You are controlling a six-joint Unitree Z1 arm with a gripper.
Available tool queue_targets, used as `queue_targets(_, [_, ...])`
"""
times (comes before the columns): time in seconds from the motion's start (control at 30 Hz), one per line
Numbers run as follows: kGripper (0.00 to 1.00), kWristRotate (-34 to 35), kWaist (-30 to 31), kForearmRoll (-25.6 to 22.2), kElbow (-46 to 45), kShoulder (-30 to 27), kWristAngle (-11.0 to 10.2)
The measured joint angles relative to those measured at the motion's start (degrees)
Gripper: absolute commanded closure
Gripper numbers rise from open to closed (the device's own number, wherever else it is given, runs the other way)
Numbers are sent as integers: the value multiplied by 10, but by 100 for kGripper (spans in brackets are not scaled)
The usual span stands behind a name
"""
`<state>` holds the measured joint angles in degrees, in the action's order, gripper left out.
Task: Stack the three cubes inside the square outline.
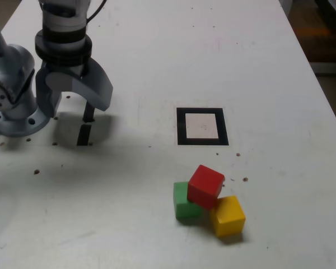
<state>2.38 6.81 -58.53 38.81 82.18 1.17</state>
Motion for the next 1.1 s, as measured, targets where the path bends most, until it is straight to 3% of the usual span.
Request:
queue_targets(0.33, [1, -4, 0, -10, 16, 0, 1])
queue_targets(0.7, [2, 0, 3, -214, 222, 11, -9])
queue_targets(0.87, [2, 14, 44, -309, 319, 36, -8])
queue_targets(1.1, [3, 94, 162, -317, 453, 95, -2])
